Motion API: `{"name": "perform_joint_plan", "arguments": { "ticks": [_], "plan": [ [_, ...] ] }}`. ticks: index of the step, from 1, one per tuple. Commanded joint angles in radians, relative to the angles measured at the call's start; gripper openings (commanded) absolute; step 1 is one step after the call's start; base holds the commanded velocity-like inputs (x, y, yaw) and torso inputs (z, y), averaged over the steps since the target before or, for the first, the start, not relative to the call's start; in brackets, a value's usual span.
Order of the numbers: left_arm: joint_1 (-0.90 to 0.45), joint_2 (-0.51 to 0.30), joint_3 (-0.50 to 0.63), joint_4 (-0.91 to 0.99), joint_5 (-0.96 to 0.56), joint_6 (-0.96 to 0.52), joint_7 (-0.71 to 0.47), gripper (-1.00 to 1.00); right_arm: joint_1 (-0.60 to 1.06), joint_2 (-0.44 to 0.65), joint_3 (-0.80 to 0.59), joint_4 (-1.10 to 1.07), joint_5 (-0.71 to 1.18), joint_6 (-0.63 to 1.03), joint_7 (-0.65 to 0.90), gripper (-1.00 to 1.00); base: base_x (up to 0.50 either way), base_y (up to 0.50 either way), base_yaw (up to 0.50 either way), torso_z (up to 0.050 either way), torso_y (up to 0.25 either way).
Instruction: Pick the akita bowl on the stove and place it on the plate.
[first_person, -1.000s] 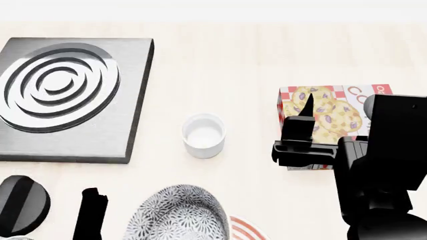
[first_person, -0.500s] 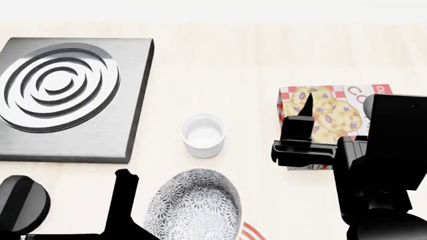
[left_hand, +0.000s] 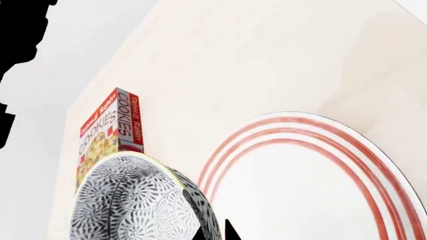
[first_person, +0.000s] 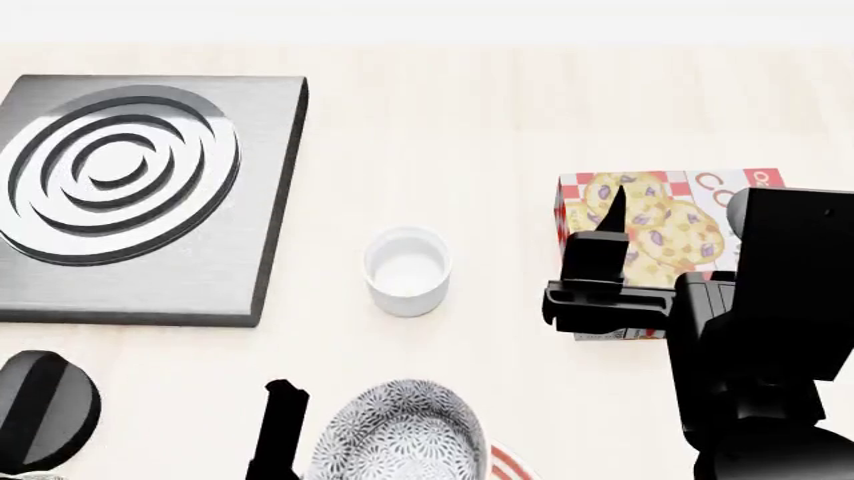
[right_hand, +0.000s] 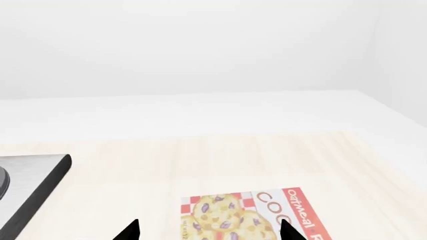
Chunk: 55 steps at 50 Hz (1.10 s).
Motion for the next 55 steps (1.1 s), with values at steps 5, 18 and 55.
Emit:
{"name": "perform_joint_plan", "arguments": {
  "ticks": [5, 18, 55],
  "plan": [
    [0.045, 0.026, 0.034, -0.064, 0.038, 0.023, -0.044, -1.0, -0.002, 0.003, -0.001, 0.0, 0.007, -0.002, 0.006, 1.0, 0.0, 0.0, 0.0, 0.0, 0.0],
    [0.06, 0.041, 0.052, -0.102, 0.061, 0.029, -0.06, -1.0, -0.001, 0.006, -0.005, 0.006, 0.01, -0.009, 0.008, 1.0, 0.0, 0.0, 0.0, 0.0, 0.001],
    [0.131, 0.043, 0.11, -0.157, 0.102, 0.053, -0.1, -1.0, 0.002, 0.013, -0.007, 0.004, 0.028, -0.007, 0.023, 1.0, 0.0, 0.0, 0.0, 0.0, 0.0]
  ]
}}
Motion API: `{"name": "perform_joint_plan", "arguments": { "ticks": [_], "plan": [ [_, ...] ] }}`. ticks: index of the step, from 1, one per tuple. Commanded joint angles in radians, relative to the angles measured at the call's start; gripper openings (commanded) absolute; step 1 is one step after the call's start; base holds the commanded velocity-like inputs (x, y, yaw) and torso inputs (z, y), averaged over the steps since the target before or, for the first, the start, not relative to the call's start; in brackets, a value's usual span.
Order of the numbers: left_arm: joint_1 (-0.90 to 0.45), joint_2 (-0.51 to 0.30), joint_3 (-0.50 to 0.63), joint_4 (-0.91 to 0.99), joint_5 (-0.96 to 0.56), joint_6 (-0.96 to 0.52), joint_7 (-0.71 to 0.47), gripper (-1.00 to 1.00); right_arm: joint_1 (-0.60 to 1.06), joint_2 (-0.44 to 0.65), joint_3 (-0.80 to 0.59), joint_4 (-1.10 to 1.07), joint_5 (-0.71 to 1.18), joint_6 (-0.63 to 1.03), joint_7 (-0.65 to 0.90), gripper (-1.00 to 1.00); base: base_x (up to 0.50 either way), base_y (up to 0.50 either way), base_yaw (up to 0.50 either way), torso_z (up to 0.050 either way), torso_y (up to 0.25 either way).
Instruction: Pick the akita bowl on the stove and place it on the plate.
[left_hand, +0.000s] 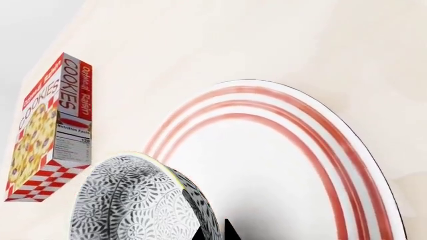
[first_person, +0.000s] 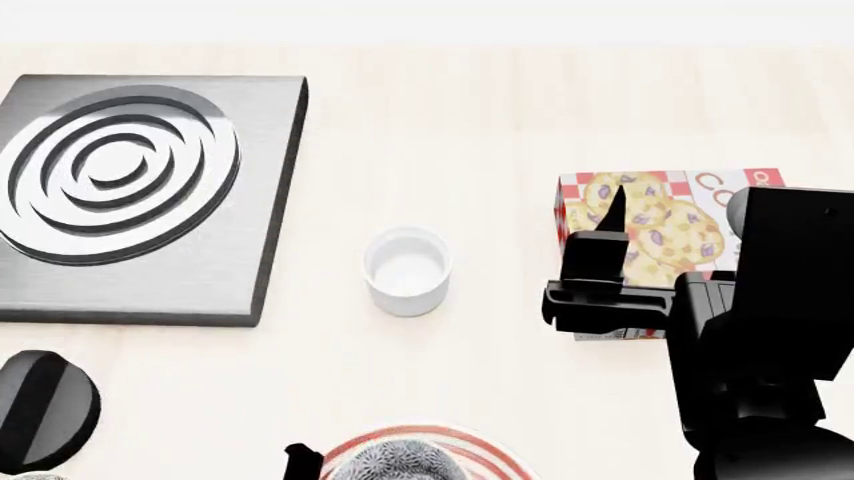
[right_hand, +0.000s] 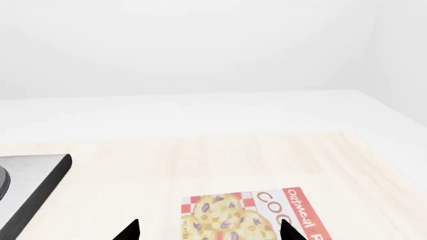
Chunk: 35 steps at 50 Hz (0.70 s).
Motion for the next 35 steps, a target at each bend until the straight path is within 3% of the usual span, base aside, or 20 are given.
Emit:
{"name": "perform_joint_plan", "arguments": {
  "ticks": [1, 26, 27, 35],
  "plan": [
    [0.014, 0.003, 0.004, -0.016, 0.009, 0.013, -0.019, -1.0, 0.0, 0.002, -0.001, 0.001, 0.005, -0.001, 0.004, 1.0, 0.0, 0.0, 0.0, 0.0, 0.0],
    [0.025, 0.005, 0.025, -0.018, 0.044, 0.017, -0.035, -1.0, -0.006, 0.009, -0.011, 0.016, 0.004, -0.025, 0.003, 1.0, 0.0, 0.0, 0.0, 0.001, 0.0],
    [0.025, 0.004, 0.025, -0.017, 0.046, 0.019, -0.036, 1.0, -0.007, 0.009, -0.012, 0.018, 0.003, -0.027, 0.002, 1.0, 0.0, 0.0, 0.0, 0.0, 0.0],
    [0.027, 0.007, 0.029, -0.024, 0.062, 0.016, -0.047, 1.0, -0.004, 0.009, -0.009, 0.012, 0.013, -0.017, 0.01, 1.0, 0.0, 0.0, 0.0, 0.0, 0.0]
  ]
}}
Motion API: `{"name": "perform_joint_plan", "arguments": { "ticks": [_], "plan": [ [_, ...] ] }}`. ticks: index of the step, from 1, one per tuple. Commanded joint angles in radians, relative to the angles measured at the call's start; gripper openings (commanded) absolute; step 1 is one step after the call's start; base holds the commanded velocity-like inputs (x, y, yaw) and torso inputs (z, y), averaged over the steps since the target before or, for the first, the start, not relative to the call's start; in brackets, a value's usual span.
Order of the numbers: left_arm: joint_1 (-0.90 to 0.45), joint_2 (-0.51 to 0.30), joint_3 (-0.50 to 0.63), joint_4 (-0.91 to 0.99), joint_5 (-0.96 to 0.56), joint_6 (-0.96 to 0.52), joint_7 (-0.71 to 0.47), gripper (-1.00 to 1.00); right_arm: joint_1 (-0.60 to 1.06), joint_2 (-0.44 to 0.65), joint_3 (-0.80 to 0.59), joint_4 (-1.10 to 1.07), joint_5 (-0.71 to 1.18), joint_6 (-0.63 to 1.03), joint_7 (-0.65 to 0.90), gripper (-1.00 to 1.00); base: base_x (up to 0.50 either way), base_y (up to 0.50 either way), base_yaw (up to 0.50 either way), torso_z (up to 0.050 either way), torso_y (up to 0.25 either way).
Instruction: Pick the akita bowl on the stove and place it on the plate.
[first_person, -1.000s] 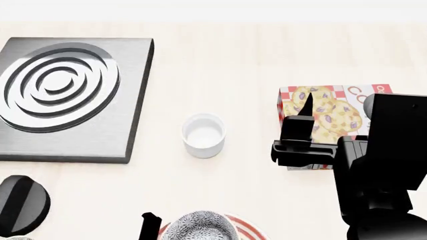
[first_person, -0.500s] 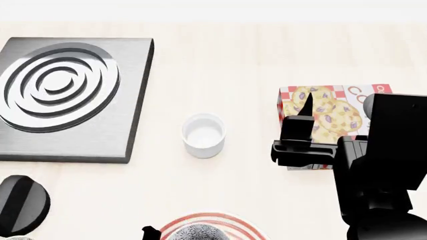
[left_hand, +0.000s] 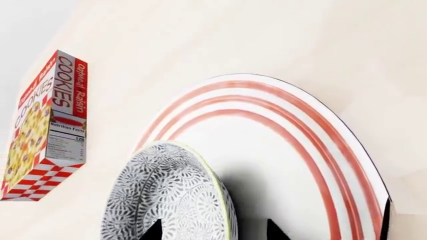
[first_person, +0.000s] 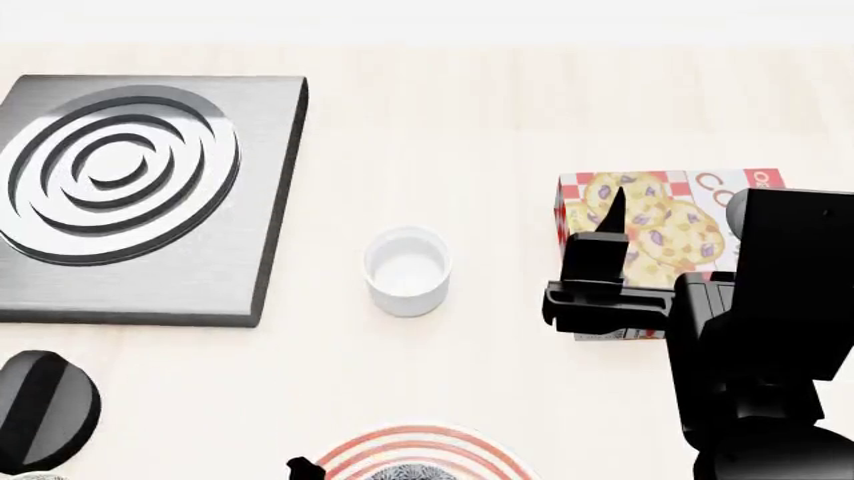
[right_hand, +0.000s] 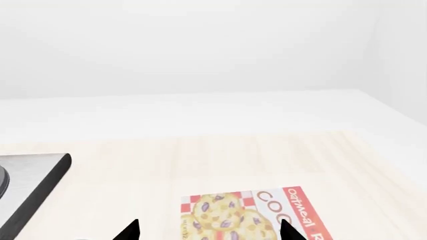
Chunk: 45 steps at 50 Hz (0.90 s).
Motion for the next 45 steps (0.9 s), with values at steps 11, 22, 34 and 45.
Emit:
{"name": "perform_joint_plan", "arguments": {
  "ticks": [11, 22, 34, 45],
  "plan": [
    [0.003, 0.001, 0.0, 0.012, 0.021, -0.006, -0.019, 1.0, -0.001, 0.005, -0.004, 0.005, 0.008, -0.005, 0.005, 1.0, 0.0, 0.0, 0.0, 0.0, 0.0],
    [-0.005, -0.003, -0.038, 0.082, -0.009, -0.026, -0.024, 1.0, -0.001, 0.006, -0.002, 0.002, 0.015, -0.003, 0.011, 1.0, 0.0, 0.0, 0.0, 0.0, 0.0],
    [-0.016, 0.0, -0.073, 0.117, -0.028, -0.034, -0.035, 1.0, -0.005, 0.01, -0.011, 0.014, 0.011, -0.018, 0.007, 1.0, 0.0, 0.0, 0.0, 0.0, 0.0],
    [-0.027, 0.027, -0.152, 0.149, -0.089, -0.048, -0.065, 1.0, -0.007, 0.013, -0.016, 0.017, 0.011, -0.025, 0.008, 1.0, 0.0, 0.0, 0.0, 0.0, 0.0]
  ]
}}
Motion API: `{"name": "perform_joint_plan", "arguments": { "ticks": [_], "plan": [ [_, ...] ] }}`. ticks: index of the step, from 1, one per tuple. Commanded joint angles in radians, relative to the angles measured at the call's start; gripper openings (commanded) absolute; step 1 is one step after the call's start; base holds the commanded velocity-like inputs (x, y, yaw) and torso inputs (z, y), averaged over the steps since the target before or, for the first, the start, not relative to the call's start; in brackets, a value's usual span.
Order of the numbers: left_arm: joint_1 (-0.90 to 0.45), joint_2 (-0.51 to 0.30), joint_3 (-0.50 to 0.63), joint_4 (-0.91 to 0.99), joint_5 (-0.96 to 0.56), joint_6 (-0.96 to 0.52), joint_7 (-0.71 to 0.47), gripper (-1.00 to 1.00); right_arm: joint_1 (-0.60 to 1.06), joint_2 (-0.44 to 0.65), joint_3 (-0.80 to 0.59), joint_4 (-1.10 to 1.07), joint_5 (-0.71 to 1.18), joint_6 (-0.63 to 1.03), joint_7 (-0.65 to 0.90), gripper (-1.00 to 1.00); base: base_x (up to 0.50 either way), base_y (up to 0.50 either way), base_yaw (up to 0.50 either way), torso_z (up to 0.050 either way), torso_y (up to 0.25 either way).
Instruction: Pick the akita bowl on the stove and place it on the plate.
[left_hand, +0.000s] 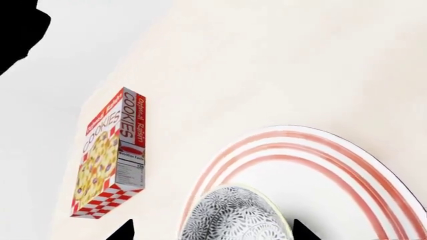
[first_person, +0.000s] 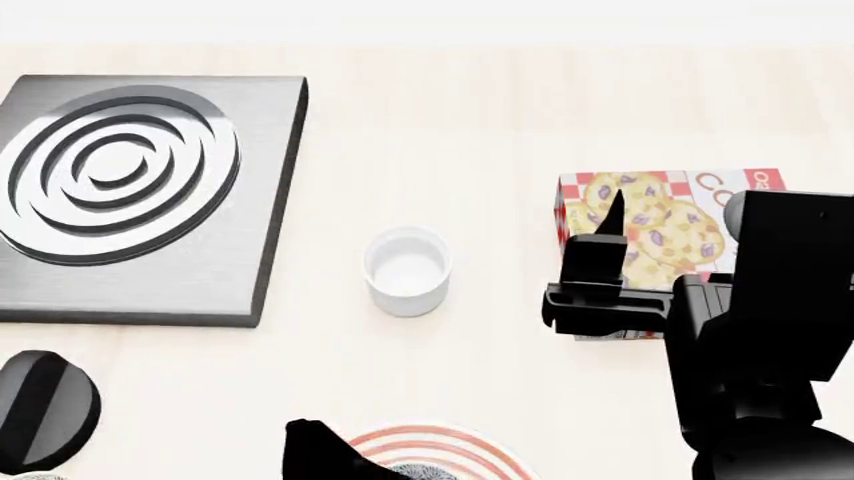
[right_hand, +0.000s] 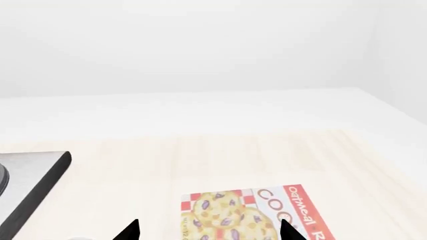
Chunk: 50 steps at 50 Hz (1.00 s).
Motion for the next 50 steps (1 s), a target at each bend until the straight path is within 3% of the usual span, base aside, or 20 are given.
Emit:
{"name": "perform_joint_plan", "arguments": {
  "ticks": [1, 24, 50],
  "plan": [
    [-0.01, 0.021, -0.076, 0.034, -0.057, -0.012, -0.029, 1.0, -0.002, 0.004, -0.006, 0.006, -0.001, -0.01, -0.001, 1.0, 0.0, 0.0, 0.0, 0.0, 0.0],
    [0.045, 0.061, -0.361, 0.078, -0.321, -0.054, -0.169, 1.0, -0.002, 0.01, -0.013, 0.008, 0.005, -0.016, 0.004, 1.0, 0.0, 0.0, 0.0, 0.0, 0.0],
    [0.112, 0.11, -0.646, -0.038, -0.54, -0.054, -0.356, 1.0, 0.004, 0.014, -0.011, 0.0, 0.023, -0.004, 0.019, 1.0, 0.0, 0.0, 0.0, 0.0, 0.0]
  ]
}}
